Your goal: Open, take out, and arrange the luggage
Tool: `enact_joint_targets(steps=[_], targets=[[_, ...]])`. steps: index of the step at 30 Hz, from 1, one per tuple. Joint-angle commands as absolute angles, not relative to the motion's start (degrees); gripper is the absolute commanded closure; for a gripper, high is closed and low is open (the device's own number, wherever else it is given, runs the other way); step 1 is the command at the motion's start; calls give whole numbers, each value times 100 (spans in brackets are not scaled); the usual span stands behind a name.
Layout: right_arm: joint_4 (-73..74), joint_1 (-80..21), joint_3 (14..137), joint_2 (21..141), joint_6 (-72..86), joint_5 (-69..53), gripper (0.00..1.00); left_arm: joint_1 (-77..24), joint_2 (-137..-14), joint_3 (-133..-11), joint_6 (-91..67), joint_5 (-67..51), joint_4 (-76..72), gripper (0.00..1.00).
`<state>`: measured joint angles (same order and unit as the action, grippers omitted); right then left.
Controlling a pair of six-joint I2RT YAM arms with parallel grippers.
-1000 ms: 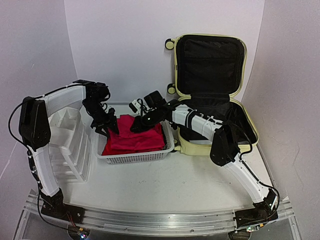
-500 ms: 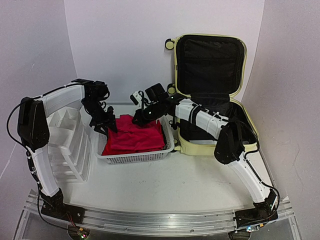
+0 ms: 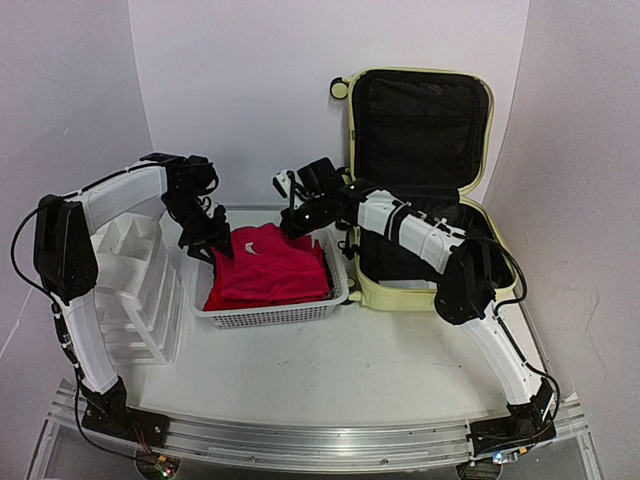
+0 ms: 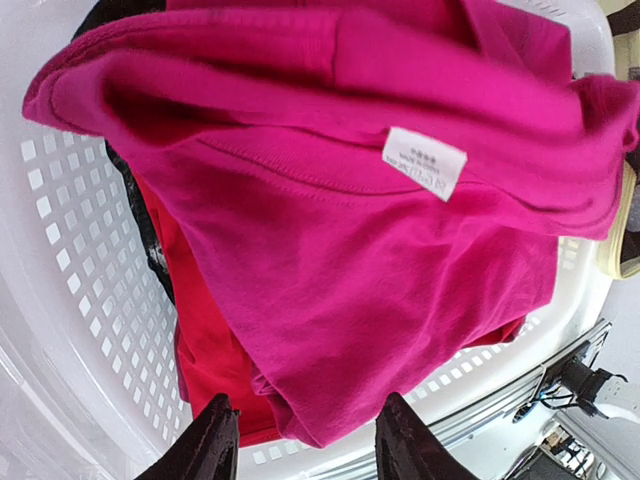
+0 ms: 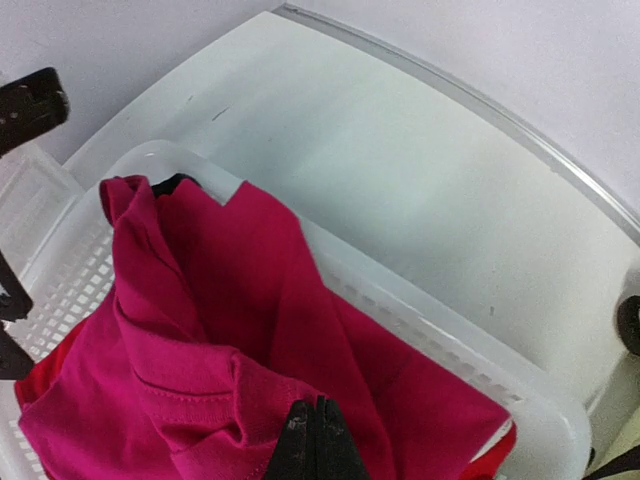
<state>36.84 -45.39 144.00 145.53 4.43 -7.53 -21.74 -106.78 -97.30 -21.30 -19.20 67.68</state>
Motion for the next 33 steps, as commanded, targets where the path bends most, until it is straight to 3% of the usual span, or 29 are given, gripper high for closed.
enact_joint_targets(steps=[1,5,14,20,27,28,30,33], targets=[[3336,-4466,14674,14534,123,191,100,-2138,-10566,-10111,-2162,-1828,6675,52],[3274,-4415,14772,14667,60,443,100,-2140,-10753,-10290,-2154,-1877,6669,50],[3217,-4373,14858,14944,-498,1045,100,-2331,-11171,-10271,-1782,-2600,6707,32],[3217,-4353,14768,15079,-600,1259,100,-2550,-10858,-9440,-1566,-2258,6898,34],[3346,-4266,14728,14892,-269,602,100,-2629,-10847,-8539,-1565,-1330,7194,38],[3497,-4256,14631,14673,-218,563,98,-2621,-10803,-8440,-1568,-1182,7202,39],[3631,-4246,14192,14154,-154,383,75,-2619,-10732,-8352,-1537,-990,7199,43],[4110,-4204,13837,13565,-119,-17,58,-2624,-10724,-8425,-1504,-921,7206,47]])
